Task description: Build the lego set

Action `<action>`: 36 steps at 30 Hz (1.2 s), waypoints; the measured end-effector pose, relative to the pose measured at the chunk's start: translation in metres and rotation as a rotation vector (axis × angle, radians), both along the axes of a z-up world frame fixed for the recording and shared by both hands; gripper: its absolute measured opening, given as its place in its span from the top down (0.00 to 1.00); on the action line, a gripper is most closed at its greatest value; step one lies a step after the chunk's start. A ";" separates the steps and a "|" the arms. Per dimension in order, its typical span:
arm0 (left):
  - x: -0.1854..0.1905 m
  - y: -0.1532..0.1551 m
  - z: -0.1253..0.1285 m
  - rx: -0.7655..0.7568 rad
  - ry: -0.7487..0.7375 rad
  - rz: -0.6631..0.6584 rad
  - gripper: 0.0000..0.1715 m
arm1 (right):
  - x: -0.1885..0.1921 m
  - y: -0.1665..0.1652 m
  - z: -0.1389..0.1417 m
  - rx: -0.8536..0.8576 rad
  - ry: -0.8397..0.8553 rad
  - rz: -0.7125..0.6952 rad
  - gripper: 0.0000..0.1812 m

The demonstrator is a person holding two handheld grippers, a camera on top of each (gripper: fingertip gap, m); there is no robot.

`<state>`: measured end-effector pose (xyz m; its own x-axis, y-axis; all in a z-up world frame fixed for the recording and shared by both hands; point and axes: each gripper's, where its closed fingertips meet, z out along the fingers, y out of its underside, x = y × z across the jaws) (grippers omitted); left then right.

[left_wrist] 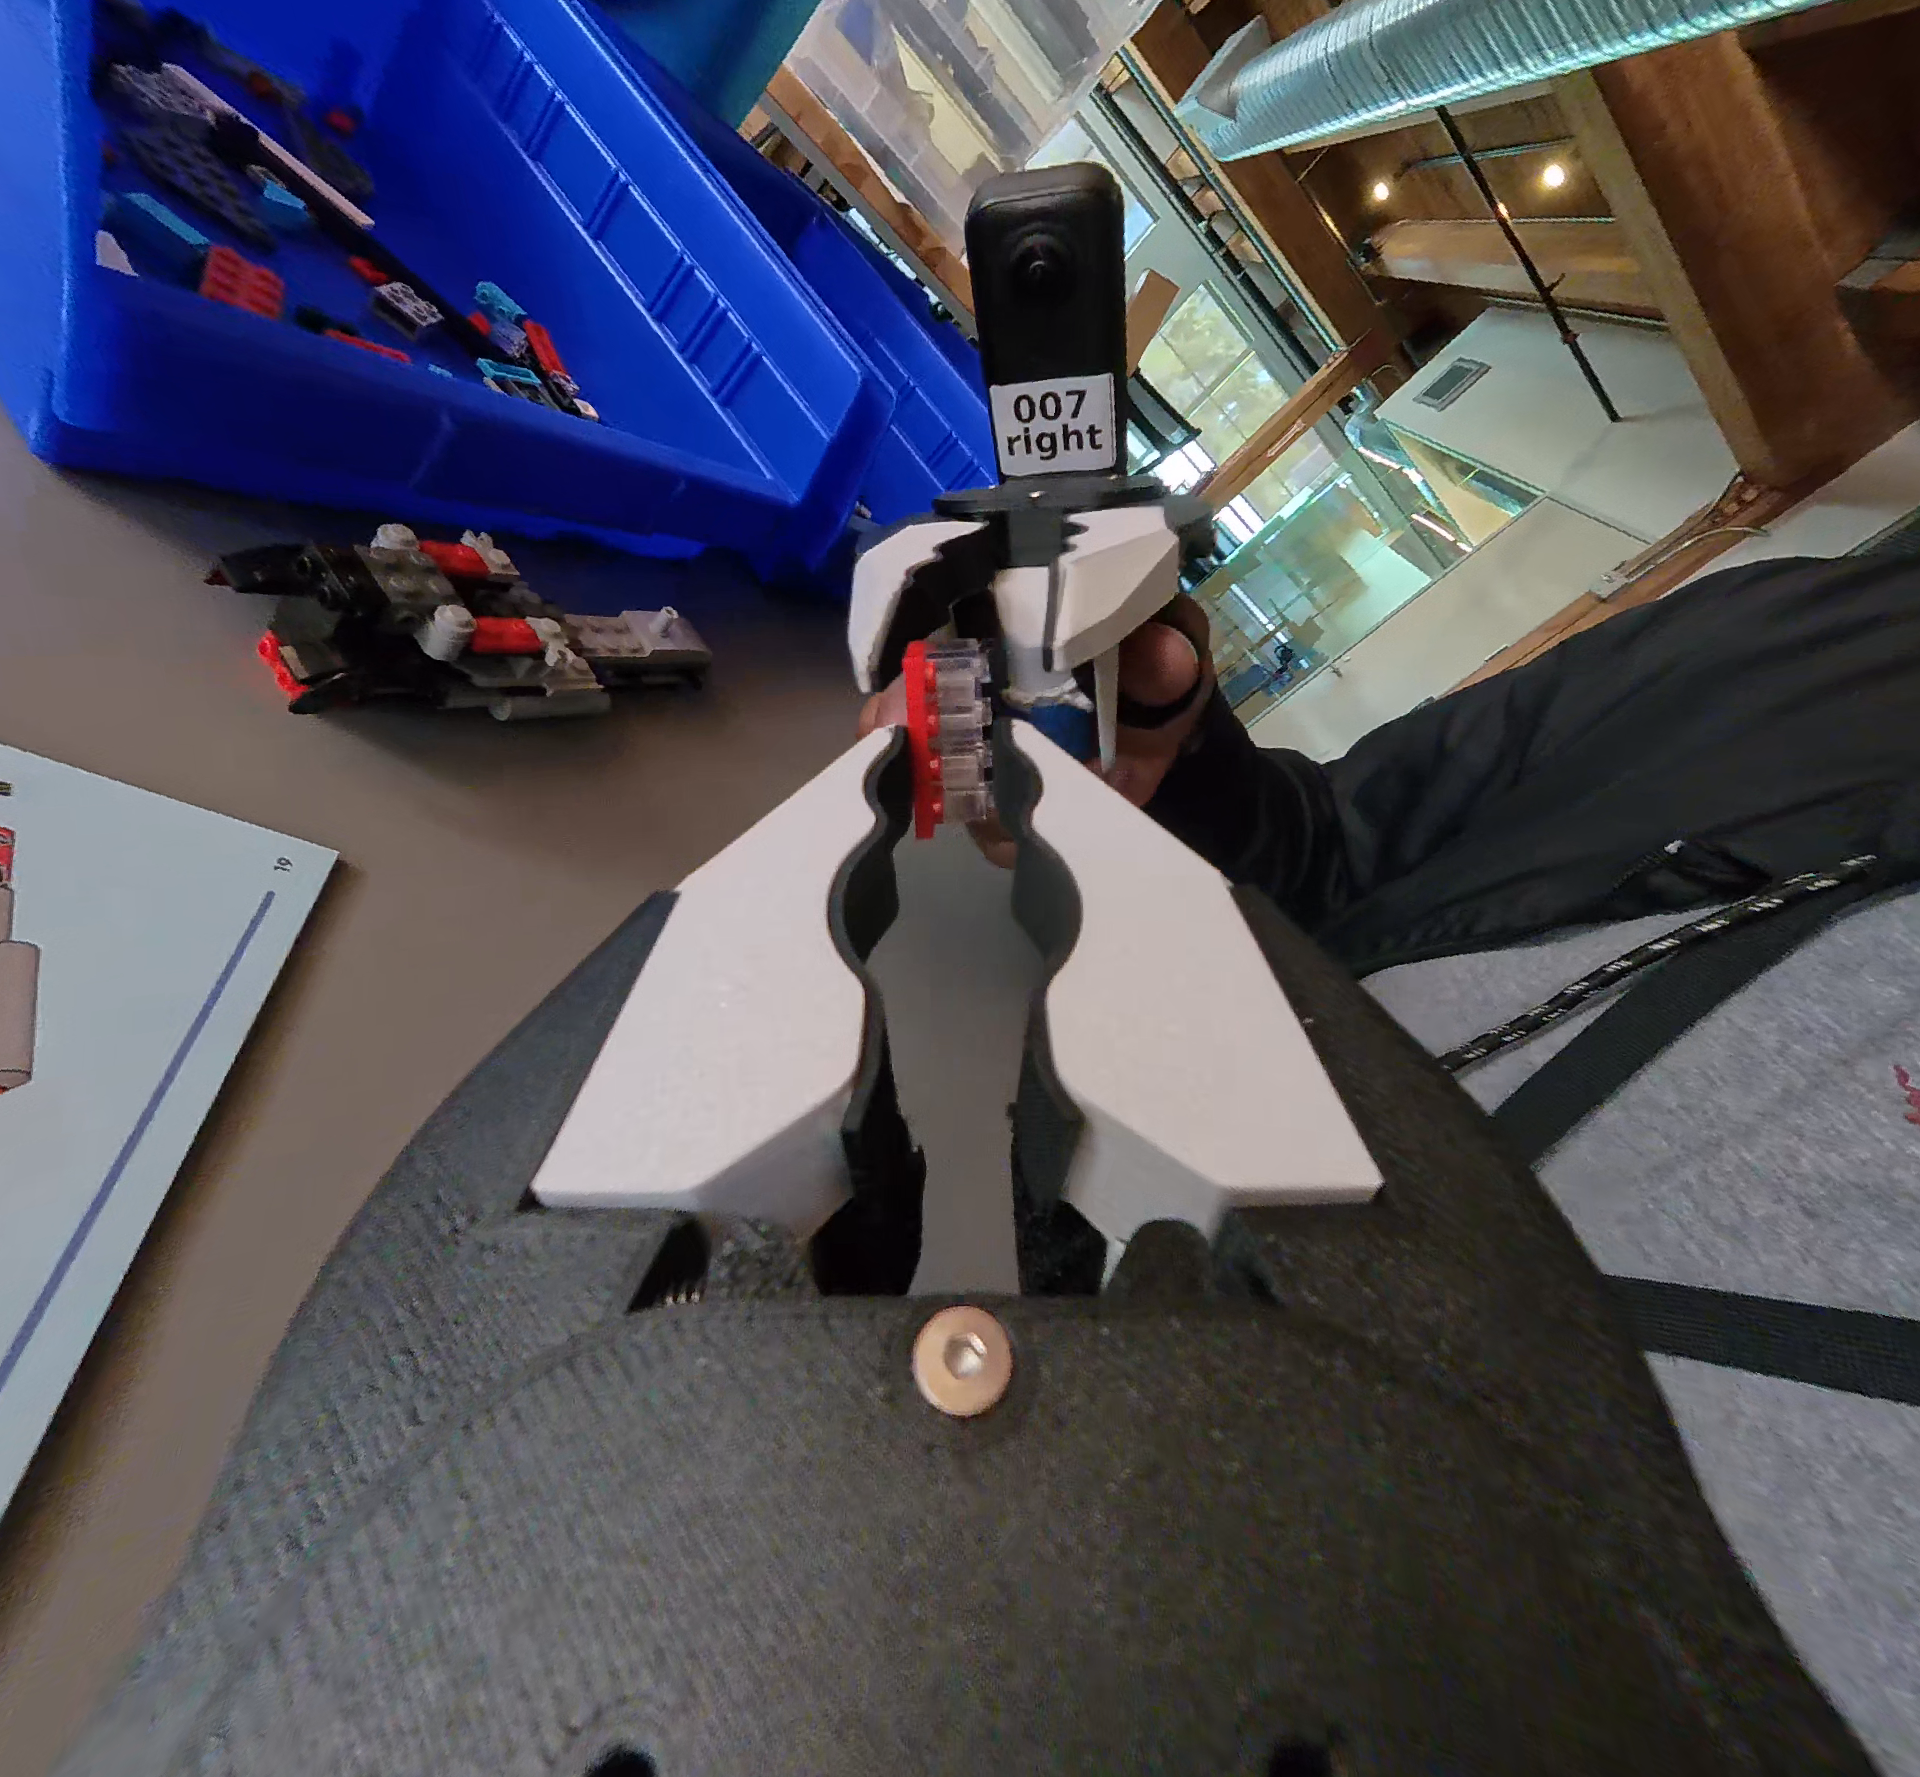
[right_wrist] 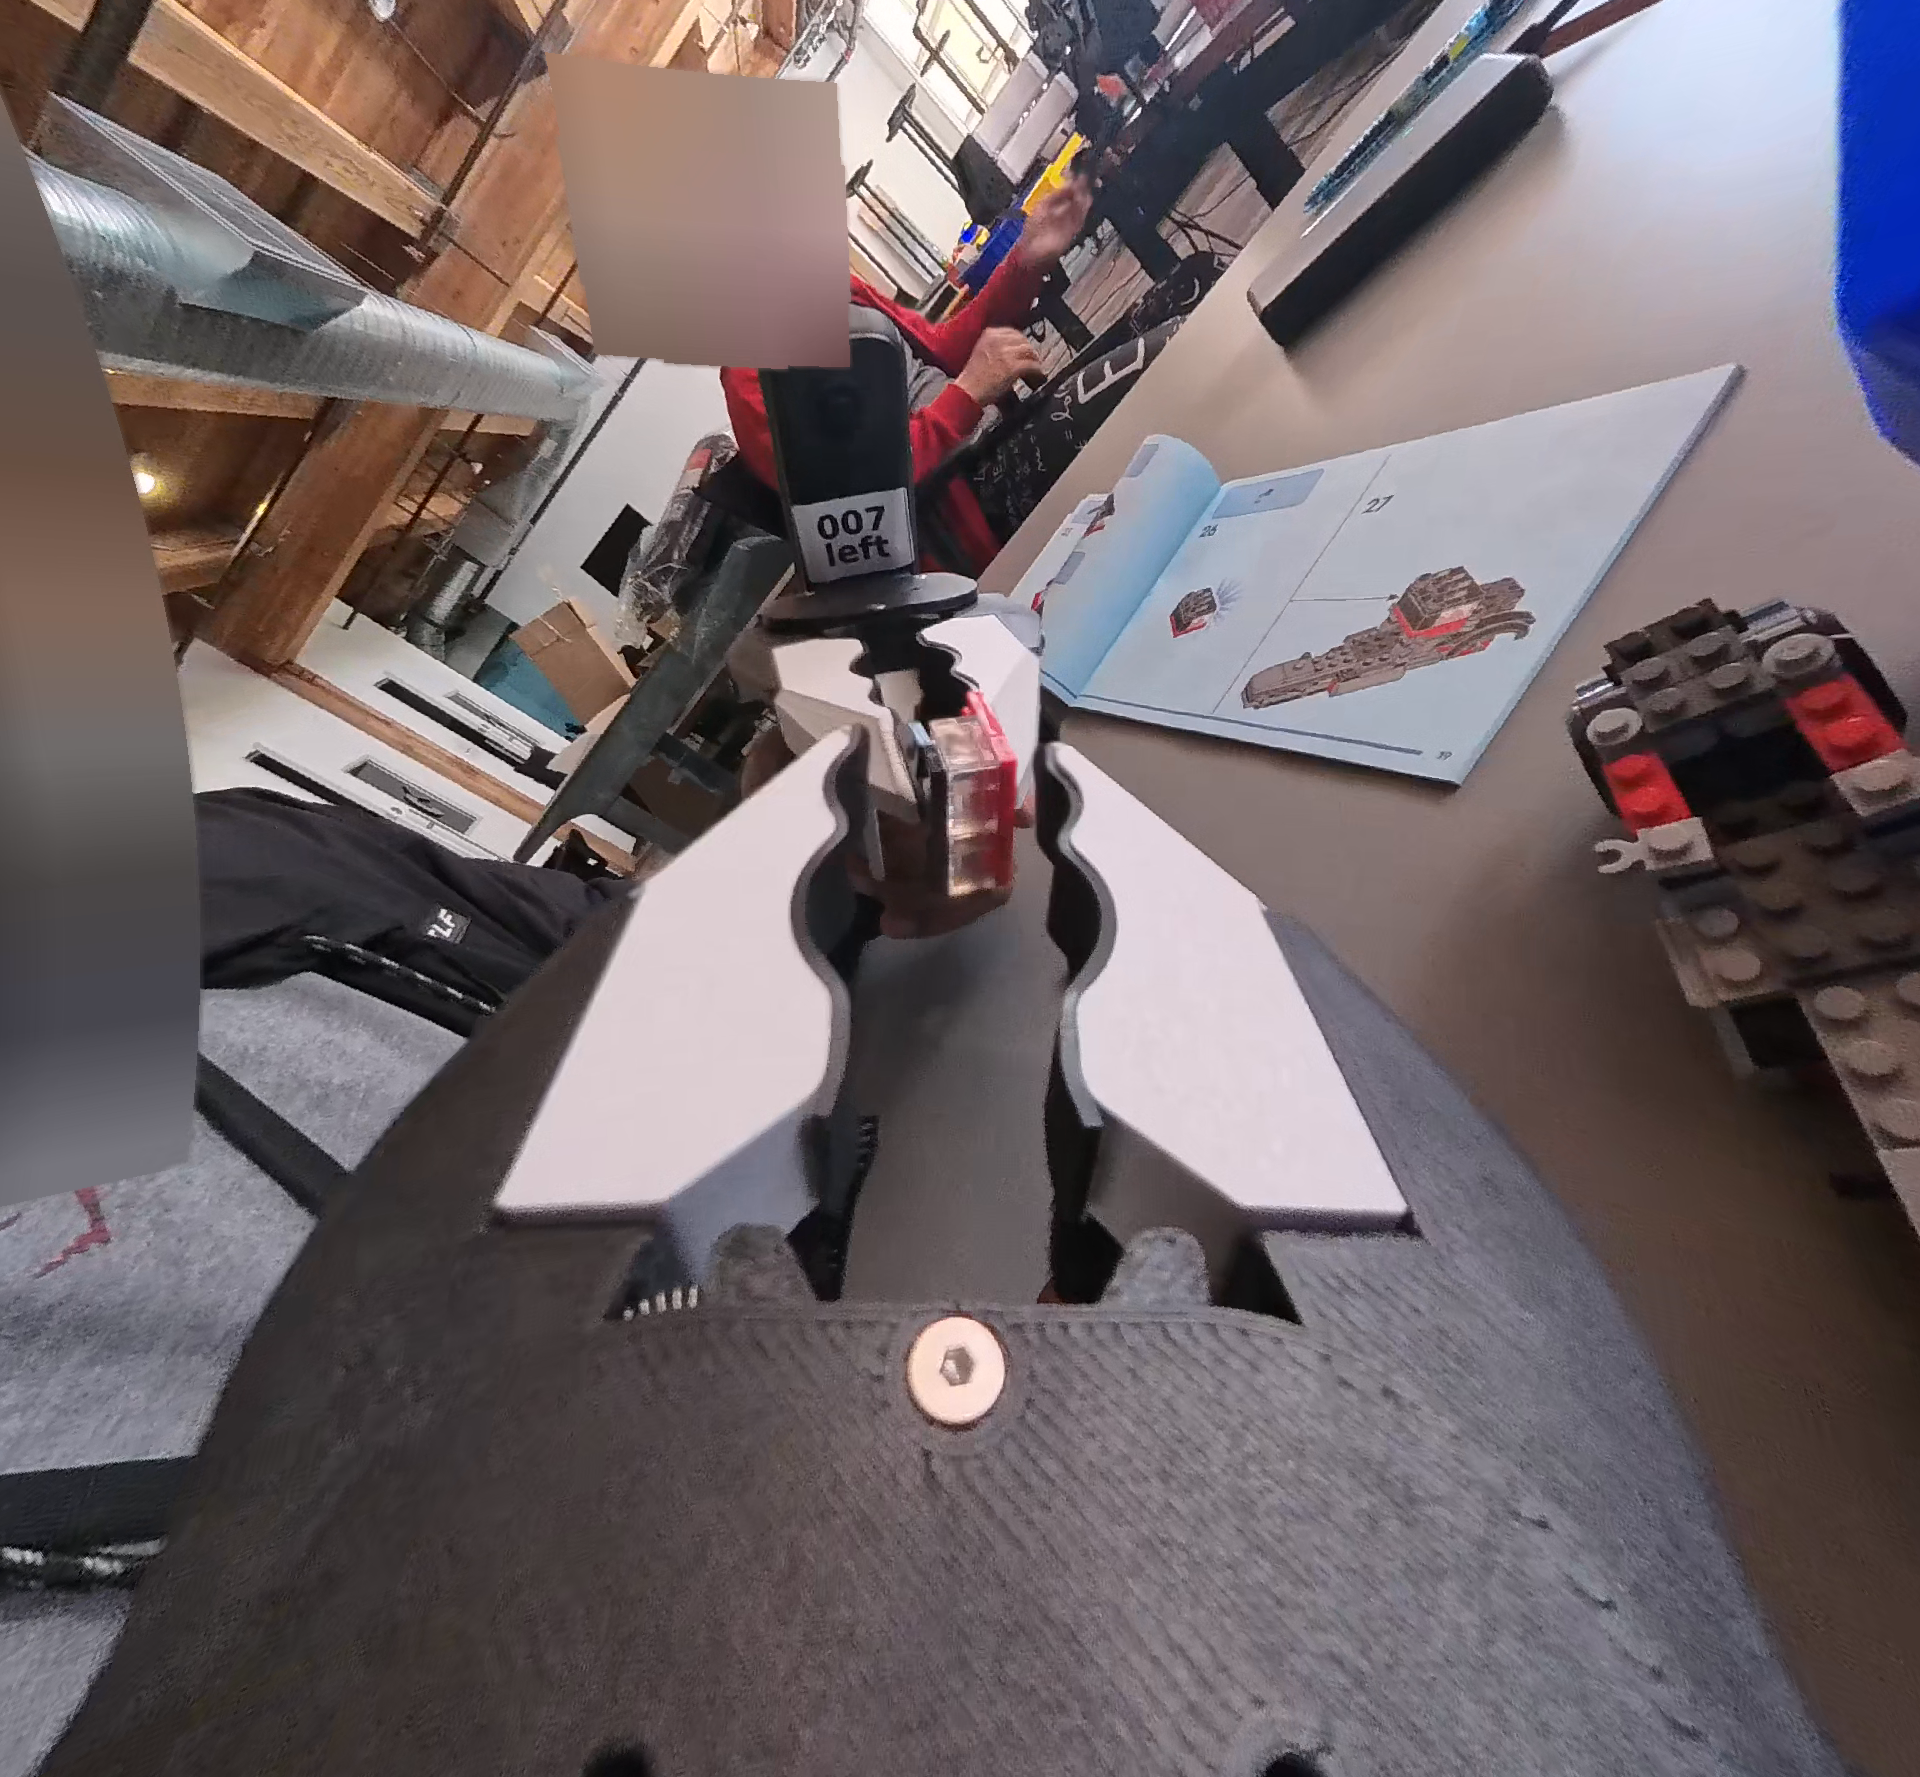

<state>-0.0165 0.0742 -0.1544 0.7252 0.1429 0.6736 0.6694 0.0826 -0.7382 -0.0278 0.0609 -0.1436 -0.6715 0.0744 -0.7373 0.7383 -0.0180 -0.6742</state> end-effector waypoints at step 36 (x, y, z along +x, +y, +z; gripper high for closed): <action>0.008 0.001 0.017 -0.037 0.307 -0.004 0.91 | 0.010 0.003 0.013 -0.076 0.085 -0.018 0.89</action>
